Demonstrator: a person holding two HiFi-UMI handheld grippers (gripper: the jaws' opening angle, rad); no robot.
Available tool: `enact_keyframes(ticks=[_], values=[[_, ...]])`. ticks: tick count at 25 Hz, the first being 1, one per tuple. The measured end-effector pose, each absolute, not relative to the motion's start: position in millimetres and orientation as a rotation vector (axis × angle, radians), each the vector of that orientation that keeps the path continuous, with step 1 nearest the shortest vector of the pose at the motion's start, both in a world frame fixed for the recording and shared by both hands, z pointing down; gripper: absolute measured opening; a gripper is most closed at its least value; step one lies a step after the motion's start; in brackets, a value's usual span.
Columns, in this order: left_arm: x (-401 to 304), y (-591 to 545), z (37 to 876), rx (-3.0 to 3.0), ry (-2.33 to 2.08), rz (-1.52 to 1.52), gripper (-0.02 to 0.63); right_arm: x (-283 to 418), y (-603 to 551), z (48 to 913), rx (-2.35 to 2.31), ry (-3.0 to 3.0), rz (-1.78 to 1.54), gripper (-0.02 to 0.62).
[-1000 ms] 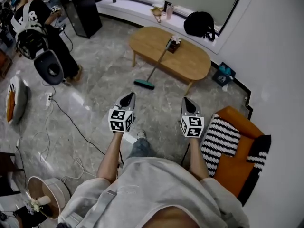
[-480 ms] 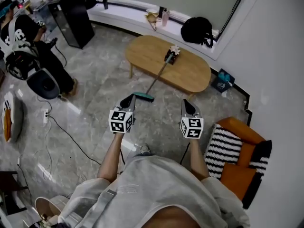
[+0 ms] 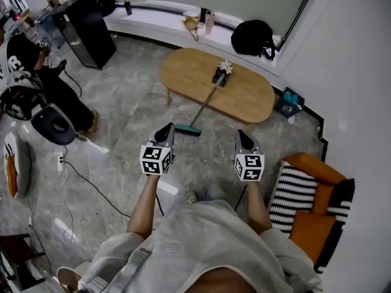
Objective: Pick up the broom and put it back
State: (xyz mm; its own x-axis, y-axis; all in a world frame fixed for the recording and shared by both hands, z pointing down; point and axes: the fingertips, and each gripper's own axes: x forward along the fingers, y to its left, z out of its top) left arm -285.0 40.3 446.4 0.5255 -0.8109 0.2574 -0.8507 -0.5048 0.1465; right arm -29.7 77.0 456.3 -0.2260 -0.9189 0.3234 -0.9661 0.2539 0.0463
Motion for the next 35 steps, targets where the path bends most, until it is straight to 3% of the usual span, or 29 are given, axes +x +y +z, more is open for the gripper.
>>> enact_keyframes(ticks=[35], values=[[-199,-233,496,2.402,-1.435,0.377,0.003,38,-214,515,1.586,-2.327,0.382,0.001]])
